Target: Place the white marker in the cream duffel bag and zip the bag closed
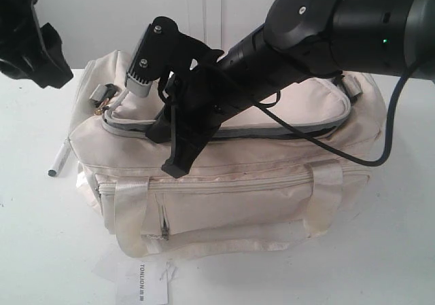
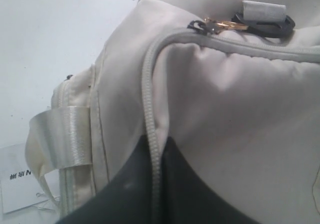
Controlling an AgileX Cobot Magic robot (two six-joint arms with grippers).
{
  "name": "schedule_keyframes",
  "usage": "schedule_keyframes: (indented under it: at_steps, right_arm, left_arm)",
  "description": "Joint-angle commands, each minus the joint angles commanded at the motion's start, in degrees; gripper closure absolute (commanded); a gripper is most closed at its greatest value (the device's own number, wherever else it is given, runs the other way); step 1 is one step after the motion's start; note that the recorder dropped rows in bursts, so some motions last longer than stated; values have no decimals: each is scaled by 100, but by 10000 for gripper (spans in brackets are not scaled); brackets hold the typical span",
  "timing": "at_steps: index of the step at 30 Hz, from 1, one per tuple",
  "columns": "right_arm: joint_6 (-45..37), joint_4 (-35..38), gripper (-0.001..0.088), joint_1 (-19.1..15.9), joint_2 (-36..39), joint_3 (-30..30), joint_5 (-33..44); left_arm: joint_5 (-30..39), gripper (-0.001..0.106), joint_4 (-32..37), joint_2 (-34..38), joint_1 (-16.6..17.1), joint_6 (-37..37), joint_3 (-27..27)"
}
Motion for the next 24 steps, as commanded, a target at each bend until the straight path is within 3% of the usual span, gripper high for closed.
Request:
schedule_keyframes:
  at_steps: [14,18,21,24]
  right_arm:
    - [400,0,868,0,0,0,-6]
    - [400,0,868,0,0,0,78]
    - [400,0,868,0,0,0,78]
    - [400,0,868,0,0,0,56]
  left_arm:
    - [-1706,478,-75,-329,0,-3671,1835]
    - [-2118,464,-45,-329,129,-4177,2268]
    - [-2173,346,-124,-329,410,-4058,2443]
    - [-2706,326,-667,-314,468,-3817,2581]
